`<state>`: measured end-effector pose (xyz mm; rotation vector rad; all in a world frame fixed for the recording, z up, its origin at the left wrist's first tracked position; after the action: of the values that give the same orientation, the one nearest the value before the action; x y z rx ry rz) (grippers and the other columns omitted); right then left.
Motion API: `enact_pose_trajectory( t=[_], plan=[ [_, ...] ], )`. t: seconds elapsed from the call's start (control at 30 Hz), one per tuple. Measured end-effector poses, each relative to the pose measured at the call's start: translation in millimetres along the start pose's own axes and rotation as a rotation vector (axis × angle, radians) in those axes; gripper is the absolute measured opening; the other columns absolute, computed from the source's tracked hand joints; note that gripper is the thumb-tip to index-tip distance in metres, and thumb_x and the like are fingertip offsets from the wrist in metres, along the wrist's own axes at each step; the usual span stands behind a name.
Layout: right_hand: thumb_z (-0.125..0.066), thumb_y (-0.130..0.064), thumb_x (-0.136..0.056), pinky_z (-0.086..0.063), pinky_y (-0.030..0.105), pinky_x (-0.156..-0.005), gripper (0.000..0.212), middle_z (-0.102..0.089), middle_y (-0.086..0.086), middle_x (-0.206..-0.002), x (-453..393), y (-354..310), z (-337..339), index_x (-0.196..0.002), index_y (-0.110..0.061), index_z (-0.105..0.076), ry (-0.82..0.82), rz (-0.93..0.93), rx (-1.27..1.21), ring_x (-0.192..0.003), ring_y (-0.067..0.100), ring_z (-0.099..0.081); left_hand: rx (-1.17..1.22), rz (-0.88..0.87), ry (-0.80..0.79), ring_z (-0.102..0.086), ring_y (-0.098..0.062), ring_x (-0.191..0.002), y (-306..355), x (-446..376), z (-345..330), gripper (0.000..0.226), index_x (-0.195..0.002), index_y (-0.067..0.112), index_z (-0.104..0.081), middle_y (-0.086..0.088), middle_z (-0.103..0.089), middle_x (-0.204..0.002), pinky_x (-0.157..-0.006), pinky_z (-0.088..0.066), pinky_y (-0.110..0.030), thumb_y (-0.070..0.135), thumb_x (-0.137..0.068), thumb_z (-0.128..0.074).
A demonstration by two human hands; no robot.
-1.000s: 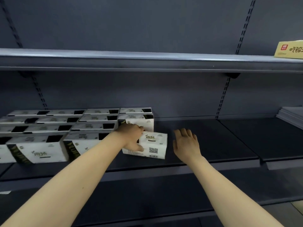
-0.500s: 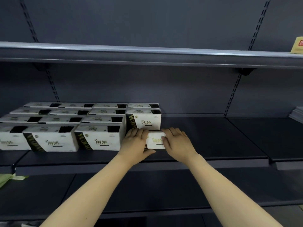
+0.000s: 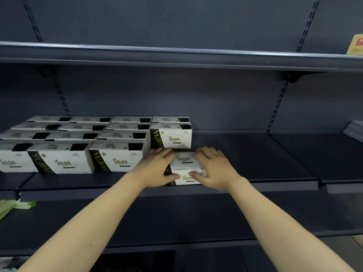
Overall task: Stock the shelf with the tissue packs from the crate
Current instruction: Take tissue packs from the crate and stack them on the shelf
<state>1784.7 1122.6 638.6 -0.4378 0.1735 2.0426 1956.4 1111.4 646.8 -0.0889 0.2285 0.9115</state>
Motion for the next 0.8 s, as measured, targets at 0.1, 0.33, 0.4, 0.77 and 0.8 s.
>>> enact_pose_trajectory(
  t=[0.1, 0.33, 0.4, 0.77, 0.8],
  plan=[
    [-0.045, -0.070, -0.076, -0.026, 0.037, -0.102, 0.084, -0.030, -0.003, -0.147, -11, 6, -4, -0.145, -0.028, -0.024, -0.176, -0.103, -0.096, -0.129, 0.021, -0.033, 0.031, 0.099, -0.238, -0.009, -0.022, -0.145, -7, -11, 4, 0.100, -0.152, 0.021, 0.000, -0.003, -0.006, -0.159, -0.117, -0.013, -0.035, 0.062, -0.081, -0.058],
    [-0.062, -0.066, -0.073, -0.021, 0.038, -0.106, 0.097, -0.032, -0.002, -0.147, -24, 13, -9, -0.147, -0.038, -0.006, -0.356, -0.182, -0.158, -0.134, 0.021, -0.029, 0.036, 0.126, -0.428, -0.026, -0.023, -0.137, -11, -33, 0, 0.108, -0.151, 0.026, -0.003, -0.001, -0.023, -0.152, -0.109, -0.030, -0.034, 0.061, -0.072, -0.068],
    [-0.064, -0.066, -0.072, -0.023, 0.037, -0.104, 0.097, -0.035, -0.003, -0.143, -27, 14, -5, -0.147, -0.038, -0.009, -0.335, -0.168, -0.126, -0.130, 0.020, -0.031, -0.004, 0.104, -0.392, -0.026, -0.024, -0.134, -13, -40, 1, 0.108, -0.150, 0.023, -0.010, -0.003, -0.026, -0.147, -0.107, -0.030, -0.034, 0.061, -0.068, -0.069],
    [-0.058, -0.055, -0.084, -0.025, 0.042, -0.109, 0.082, -0.033, 0.001, -0.147, -43, 45, 3, -0.148, -0.019, -0.020, -0.015, -0.306, -0.093, -0.133, 0.023, -0.033, -0.149, -0.054, 0.049, -0.036, -0.023, -0.114, -29, -69, 12, 0.069, -0.127, 0.009, -0.043, -0.006, -0.037, -0.122, -0.099, -0.036, -0.037, 0.032, -0.068, -0.072],
    [-0.056, -0.054, -0.085, -0.024, 0.042, -0.110, 0.081, -0.032, 0.002, -0.148, -45, 45, 0, -0.148, -0.018, -0.020, -0.029, -0.320, -0.106, -0.134, 0.023, -0.032, -0.128, -0.062, 0.035, -0.035, -0.022, -0.116, -28, -68, 9, 0.069, -0.129, 0.010, -0.042, -0.006, -0.036, -0.125, -0.100, -0.036, -0.038, 0.031, -0.070, -0.071]
  ],
)
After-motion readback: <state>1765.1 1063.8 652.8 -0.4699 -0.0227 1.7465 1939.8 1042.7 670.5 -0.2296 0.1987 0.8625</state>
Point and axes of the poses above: each hand's wrist, its own x-axis away from the middle knuckle, its own z-axis out of the back of the hand, y = z × x, the point moved 5 cm from there along -x, towards the middle knuckle
